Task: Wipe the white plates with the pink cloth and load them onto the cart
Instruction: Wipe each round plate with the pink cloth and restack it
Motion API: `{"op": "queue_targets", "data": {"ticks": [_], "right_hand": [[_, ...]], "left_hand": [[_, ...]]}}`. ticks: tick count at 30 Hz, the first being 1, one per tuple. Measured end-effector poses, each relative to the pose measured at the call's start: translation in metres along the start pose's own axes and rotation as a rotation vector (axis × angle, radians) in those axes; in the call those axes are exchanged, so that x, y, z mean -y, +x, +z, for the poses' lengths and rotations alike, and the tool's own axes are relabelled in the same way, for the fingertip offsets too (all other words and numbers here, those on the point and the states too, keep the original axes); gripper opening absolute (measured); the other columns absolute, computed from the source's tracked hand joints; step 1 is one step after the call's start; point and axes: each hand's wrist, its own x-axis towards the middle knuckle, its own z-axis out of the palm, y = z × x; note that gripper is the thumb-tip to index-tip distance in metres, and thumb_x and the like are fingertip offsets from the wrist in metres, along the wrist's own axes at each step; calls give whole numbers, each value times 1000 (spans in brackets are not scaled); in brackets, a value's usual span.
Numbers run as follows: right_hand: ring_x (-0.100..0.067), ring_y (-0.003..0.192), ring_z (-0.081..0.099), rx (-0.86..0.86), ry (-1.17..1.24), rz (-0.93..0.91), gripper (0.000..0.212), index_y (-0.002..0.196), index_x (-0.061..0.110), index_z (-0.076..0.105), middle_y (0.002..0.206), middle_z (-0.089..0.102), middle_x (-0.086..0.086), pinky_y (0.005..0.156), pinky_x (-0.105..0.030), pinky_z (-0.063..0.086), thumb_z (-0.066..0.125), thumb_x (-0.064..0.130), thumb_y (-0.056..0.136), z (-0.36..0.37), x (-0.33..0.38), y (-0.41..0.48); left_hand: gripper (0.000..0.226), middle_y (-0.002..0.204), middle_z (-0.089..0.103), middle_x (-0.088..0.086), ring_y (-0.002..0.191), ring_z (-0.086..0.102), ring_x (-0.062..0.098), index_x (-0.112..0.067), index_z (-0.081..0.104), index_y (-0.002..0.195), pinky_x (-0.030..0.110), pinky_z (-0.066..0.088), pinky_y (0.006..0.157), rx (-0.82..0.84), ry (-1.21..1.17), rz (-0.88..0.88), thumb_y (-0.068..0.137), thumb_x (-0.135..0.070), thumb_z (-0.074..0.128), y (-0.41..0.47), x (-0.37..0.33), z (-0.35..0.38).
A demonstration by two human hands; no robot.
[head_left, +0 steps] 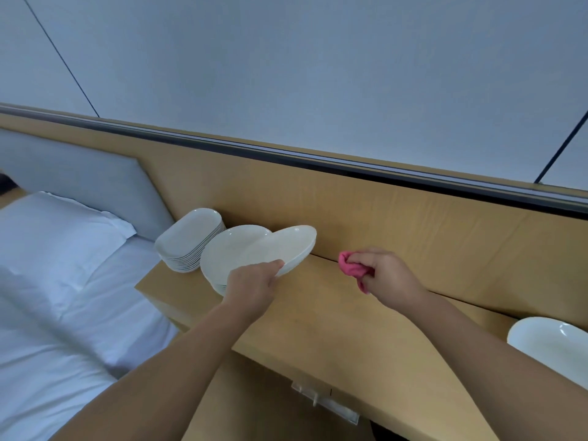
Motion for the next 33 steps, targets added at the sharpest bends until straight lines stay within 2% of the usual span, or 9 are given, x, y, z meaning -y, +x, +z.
{"op": "queue_targets", "data": {"ticks": [3, 8, 13, 17, 20, 22, 26, 30, 33], "right_hand": [[3, 64, 52, 3, -26, -4, 41, 92, 20, 71, 95, 61, -2, 68, -31, 50, 53, -13, 76, 11, 5, 7], [7, 69, 55, 4, -42, 33, 41, 93, 18, 71, 96, 61, 5, 65, -14, 39, 53, -15, 77, 29, 17, 20], [4, 66, 53, -14, -54, 39, 37, 90, 15, 71, 89, 59, 6, 66, -22, 44, 53, -15, 77, 47, 26, 31], [4, 67, 55, -13, -33, 75, 40, 89, 17, 71, 87, 57, 14, 60, -13, 39, 51, -16, 78, 61, 34, 37], [6, 70, 56, -15, -20, 87, 40, 86, 17, 71, 87, 57, 15, 62, -13, 38, 51, -17, 78, 73, 38, 43], [7, 71, 56, -10, -28, 100, 40, 88, 18, 72, 86, 56, 17, 64, -12, 37, 52, -16, 79, 80, 39, 46], [8, 67, 53, -14, -53, 128, 41, 96, 15, 73, 90, 58, 12, 65, -14, 37, 52, -16, 78, 92, 39, 52], [13, 67, 49, -32, -65, 149, 42, 99, 14, 73, 91, 57, 13, 67, -15, 36, 52, -16, 78, 99, 37, 53], [13, 68, 50, -45, -64, 171, 45, 100, 16, 73, 94, 57, 13, 67, -13, 35, 51, -15, 78, 102, 35, 51]], "left_hand": [[41, 122, 65, -3, 111, 60, 22, -27, 47, 139, 36, 48, 88, 43, 78, -9, 100, -19, 42, 2, 21, 3], [45, 123, 64, -4, 109, 61, 22, -27, 40, 144, 36, 49, 85, 79, 124, 7, 100, -16, 39, 12, 52, 15], [52, 130, 60, -4, 114, 58, 21, -28, 34, 147, 33, 46, 86, 133, 155, 29, 98, -10, 36, 19, 78, 31], [54, 126, 60, -5, 113, 57, 20, -31, 36, 145, 29, 44, 82, 181, 133, 39, 96, -9, 38, 25, 98, 42], [47, 125, 58, -6, 113, 55, 20, -33, 42, 140, 25, 37, 76, 225, 72, 43, 96, -15, 39, 30, 114, 48], [40, 115, 60, -4, 99, 55, 17, -30, 48, 131, 24, 34, 71, 244, 110, 78, 94, -17, 41, 32, 123, 50], [29, 104, 61, -3, 85, 53, 15, -25, 52, 120, 26, 38, 66, 280, 196, 127, 92, -17, 48, 37, 139, 59], [21, 104, 62, -4, 90, 58, 15, -25, 53, 116, 26, 39, 65, 288, 184, 199, 95, -22, 48, 43, 145, 64], [22, 109, 62, -7, 96, 57, 12, -23, 53, 116, 27, 44, 71, 217, 93, 239, 103, -32, 39, 47, 142, 61]]}}
